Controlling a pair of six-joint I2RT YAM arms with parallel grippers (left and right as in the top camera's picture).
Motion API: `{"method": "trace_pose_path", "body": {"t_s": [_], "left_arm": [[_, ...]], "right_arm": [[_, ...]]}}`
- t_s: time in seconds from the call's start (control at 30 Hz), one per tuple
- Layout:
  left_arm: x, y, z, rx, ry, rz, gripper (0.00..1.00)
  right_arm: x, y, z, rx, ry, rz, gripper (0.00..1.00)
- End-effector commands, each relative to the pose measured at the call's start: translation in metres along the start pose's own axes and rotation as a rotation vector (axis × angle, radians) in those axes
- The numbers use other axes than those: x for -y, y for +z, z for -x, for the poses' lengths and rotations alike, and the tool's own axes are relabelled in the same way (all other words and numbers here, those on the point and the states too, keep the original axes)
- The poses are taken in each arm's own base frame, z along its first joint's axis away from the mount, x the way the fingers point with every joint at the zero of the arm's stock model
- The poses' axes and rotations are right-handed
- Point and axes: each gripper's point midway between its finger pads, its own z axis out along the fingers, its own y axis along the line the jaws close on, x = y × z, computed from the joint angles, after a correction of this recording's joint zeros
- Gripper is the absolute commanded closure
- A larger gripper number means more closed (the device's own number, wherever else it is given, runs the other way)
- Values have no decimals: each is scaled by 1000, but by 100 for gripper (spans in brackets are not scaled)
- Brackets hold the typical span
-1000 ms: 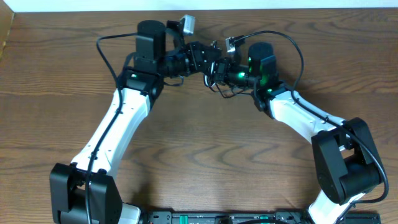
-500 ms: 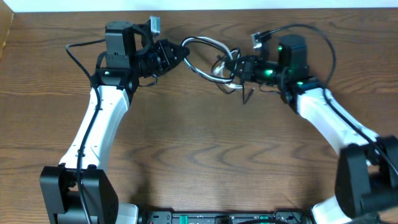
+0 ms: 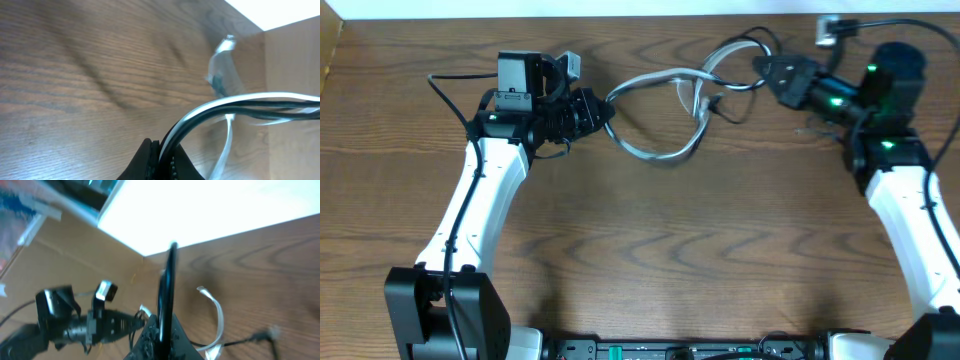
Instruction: Untangle cables
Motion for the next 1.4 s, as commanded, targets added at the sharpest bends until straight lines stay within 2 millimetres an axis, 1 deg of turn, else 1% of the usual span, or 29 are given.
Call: {"method": "trace_pose_path", "body": {"t_s": [0.0,0.07,0.17,0.2,0.23,0.33,0.4,0.5,0.63,0.7,0.77,0.83,0.9,0.93,1.03,1.1,1.13,1.23,1.3,1.37], "left_arm": [[-22,-6,11,50,23,114,93],[-22,-6,11,51,25,116,93],[-22,-6,11,51,26,116,93],[-22,-6,11,52,26,116,93],[-22,-6,11,52,26,116,92],[-22,-6,11,51,26,116,93],[-22,-6,11,51,26,115,93],[-22,-6,11,51,25,115,93],[-18,-5,9,45,32,99,93],[-4,-2,9,36,56,35,92],[21,-2,10,32,125,-86,92],[57,-6,13,36,213,-257,93],[87,-13,14,46,305,-399,92],[106,-18,13,53,372,-481,93],[136,-23,5,54,471,-590,93],[144,-19,-4,35,490,-605,93],[148,-15,-10,19,499,-613,92],[158,-9,-27,-15,546,-631,92],[162,-6,-32,-21,565,-638,92],[164,-5,-33,-18,583,-639,93]], "right_arm": [[13,-34,33,111,34,-57,99],[28,-47,42,144,64,-101,99],[62,-64,48,193,97,-237,99],[75,-70,46,198,99,-295,99],[88,-76,43,200,107,-361,99],[114,-86,27,169,114,-506,99],[127,-91,17,140,110,-585,99],[139,-97,5,102,98,-672,99],[142,-98,-1,72,73,-692,99],[142,-98,-2,64,60,-692,99],[142,-98,-2,59,55,-694,97],[142,-98,-3,56,55,-694,94],[141,-96,-5,50,54,-692,89],[140,-95,-6,45,53,-689,87],[137,-90,-9,28,30,-679,77],[135,-86,-10,20,15,-672,66],[133,-84,-11,16,11,-668,59],[127,-76,-13,-1,-29,-649,46],[123,-69,-17,-17,-38,-635,40],[121,-60,-22,-39,-54,-619,37]]}}
